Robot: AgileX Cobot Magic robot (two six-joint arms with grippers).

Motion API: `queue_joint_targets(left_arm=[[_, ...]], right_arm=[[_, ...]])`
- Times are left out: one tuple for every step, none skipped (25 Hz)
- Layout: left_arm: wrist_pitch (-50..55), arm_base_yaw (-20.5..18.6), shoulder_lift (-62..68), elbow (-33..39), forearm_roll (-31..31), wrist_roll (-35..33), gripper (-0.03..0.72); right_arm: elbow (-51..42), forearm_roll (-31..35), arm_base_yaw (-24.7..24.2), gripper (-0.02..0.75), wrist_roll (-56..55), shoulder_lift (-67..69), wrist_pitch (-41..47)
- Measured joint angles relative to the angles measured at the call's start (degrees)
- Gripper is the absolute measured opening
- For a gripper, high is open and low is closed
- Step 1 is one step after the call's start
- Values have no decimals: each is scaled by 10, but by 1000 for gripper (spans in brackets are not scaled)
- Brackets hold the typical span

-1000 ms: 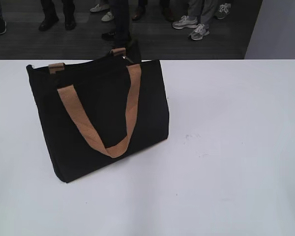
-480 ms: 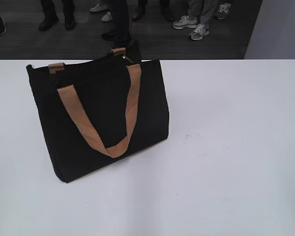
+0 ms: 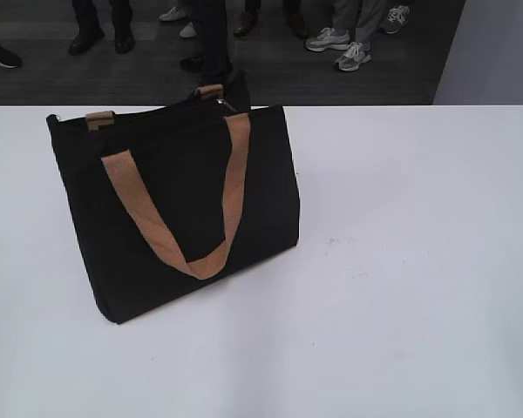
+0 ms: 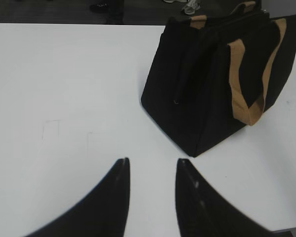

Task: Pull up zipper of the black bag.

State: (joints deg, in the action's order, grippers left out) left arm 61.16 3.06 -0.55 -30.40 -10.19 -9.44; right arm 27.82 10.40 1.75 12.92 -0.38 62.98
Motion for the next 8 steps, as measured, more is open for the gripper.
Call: queue_joint_targets(left_arm=[[0,0,0,0,0,0,242],[0,0,0,0,0,0,242],[0,0,0,0,0,0,242],[0,0,0,0,0,0,242],[0,0,0,0,0,0,242],[0,0,0,0,0,0,242],[0,0,0,0,0,0,242],[0,0,0,0,0,0,242]], right_arm=[[0,2,0,452,0,0,0],[0,3,0,452,-1,0,0],[0,4,0,452,-1,0,0],[0,4,0,452,-1,0,0],[0,4,0,452,-1,0,0],[0,5,0,452,-1,0,0],[0,5,0,452,-1,0,0],[0,5,0,452,-1,0,0]])
